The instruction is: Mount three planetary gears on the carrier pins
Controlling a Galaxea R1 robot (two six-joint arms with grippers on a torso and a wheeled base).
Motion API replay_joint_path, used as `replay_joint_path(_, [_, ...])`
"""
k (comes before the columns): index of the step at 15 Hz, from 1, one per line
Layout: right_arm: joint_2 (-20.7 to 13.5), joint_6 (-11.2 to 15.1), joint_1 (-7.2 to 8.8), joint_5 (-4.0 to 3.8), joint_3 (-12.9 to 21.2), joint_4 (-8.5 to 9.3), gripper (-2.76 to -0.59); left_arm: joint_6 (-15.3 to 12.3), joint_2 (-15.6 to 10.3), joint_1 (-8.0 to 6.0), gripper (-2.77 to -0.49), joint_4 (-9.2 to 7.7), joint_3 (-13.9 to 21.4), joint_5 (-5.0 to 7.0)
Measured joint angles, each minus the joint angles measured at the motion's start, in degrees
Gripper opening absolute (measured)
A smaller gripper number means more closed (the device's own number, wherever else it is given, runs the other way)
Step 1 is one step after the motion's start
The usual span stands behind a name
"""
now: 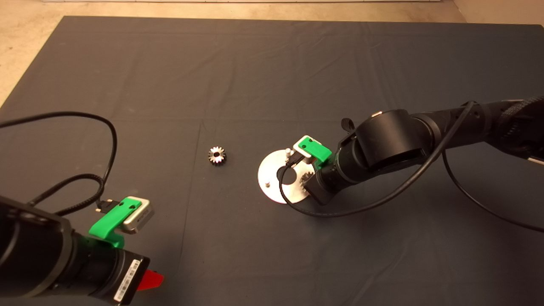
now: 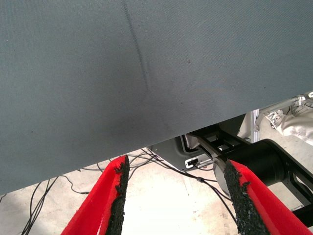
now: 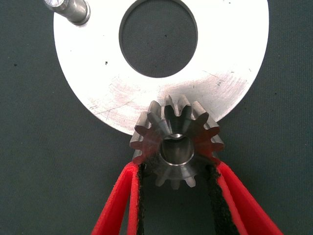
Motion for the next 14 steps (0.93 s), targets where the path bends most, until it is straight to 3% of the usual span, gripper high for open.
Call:
replay_joint_path(6, [1.45, 0.01, -0.09, -0.07, -2.21, 0.04, -2.6, 0.0, -0.06, 0.0, -1.95, 0.02, 0.0, -0.01])
replay_joint_path(14, [1.9, -0.16, -0.17, -0.01, -2.35, 0.02, -2.6, 0.0, -0.48, 0.0, -1.95, 0.02, 0.0, -0.15])
